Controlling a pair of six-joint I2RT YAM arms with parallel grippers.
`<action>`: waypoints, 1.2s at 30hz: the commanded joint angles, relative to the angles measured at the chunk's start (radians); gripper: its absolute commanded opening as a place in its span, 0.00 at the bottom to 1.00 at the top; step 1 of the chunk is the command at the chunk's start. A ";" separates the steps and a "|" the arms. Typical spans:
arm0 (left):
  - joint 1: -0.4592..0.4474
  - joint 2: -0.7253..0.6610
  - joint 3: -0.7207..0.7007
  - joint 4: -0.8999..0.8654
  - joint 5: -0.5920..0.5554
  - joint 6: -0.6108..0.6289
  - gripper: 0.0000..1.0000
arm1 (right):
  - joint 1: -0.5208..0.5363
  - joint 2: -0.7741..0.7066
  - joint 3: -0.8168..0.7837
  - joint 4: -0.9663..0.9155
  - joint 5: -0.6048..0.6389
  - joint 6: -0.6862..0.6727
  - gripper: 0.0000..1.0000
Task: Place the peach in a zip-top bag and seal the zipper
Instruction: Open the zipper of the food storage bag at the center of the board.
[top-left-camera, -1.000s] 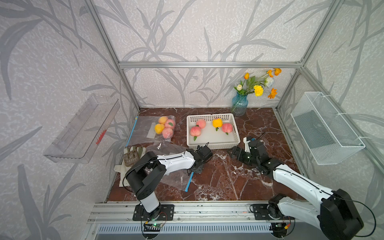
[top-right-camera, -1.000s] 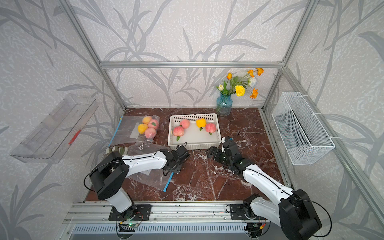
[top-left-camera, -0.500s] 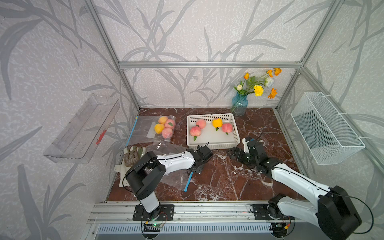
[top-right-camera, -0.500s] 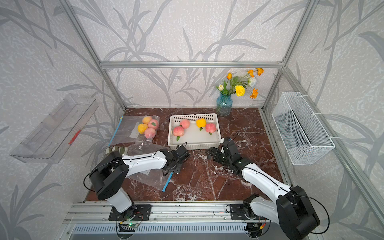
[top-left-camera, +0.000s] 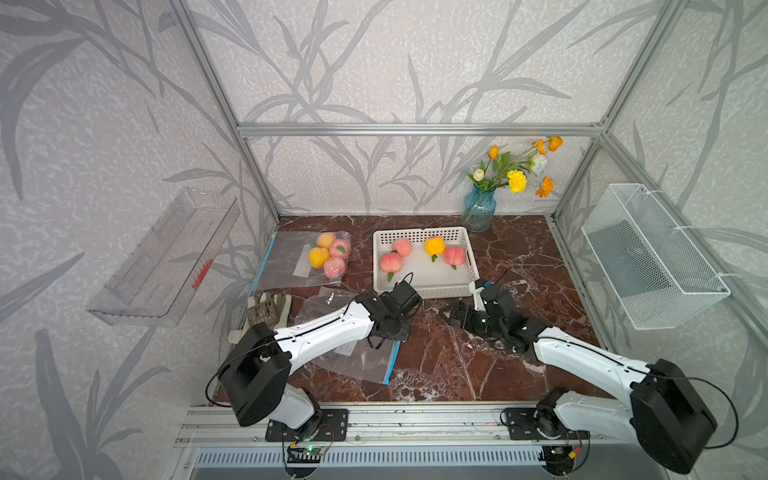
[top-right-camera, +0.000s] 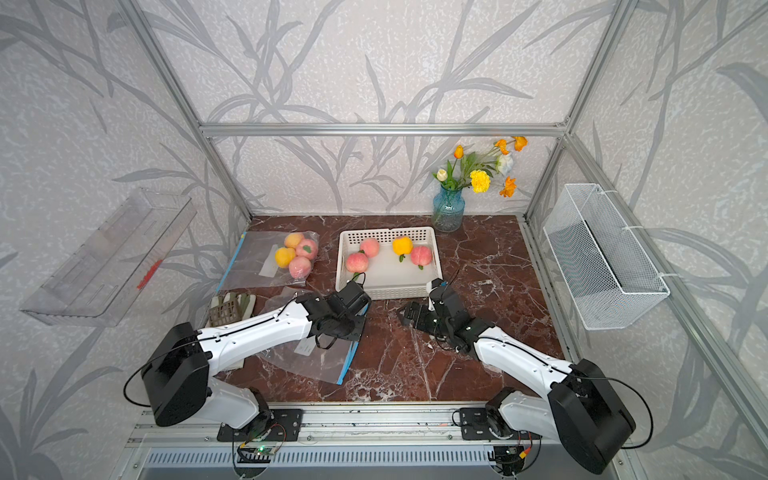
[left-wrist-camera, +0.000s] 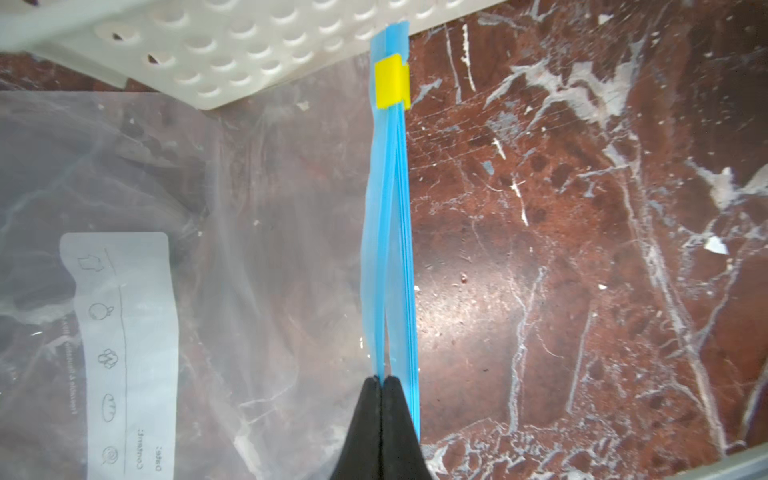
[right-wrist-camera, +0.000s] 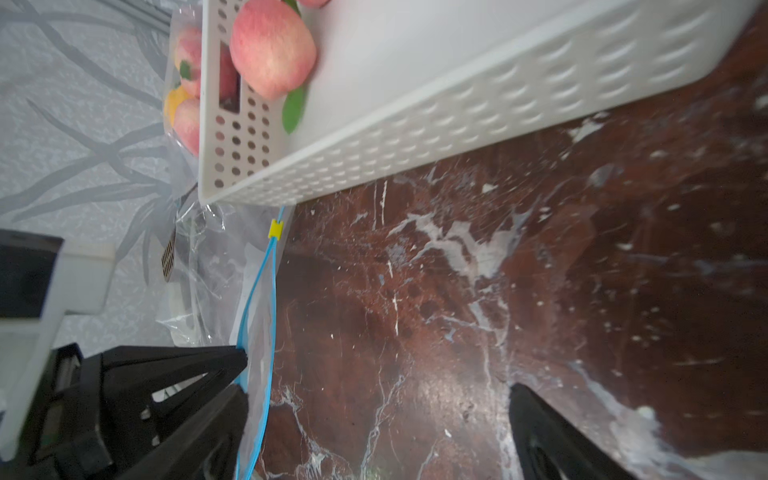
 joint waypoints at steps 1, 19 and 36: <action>-0.004 -0.030 0.033 0.004 0.050 -0.033 0.00 | 0.080 0.061 0.031 0.060 0.027 0.043 0.94; -0.004 -0.055 0.054 -0.004 0.060 -0.025 0.00 | 0.164 0.283 0.141 0.223 -0.067 0.062 0.70; -0.004 -0.099 0.036 -0.002 0.077 -0.019 0.00 | 0.164 0.427 0.257 0.209 -0.084 0.066 0.45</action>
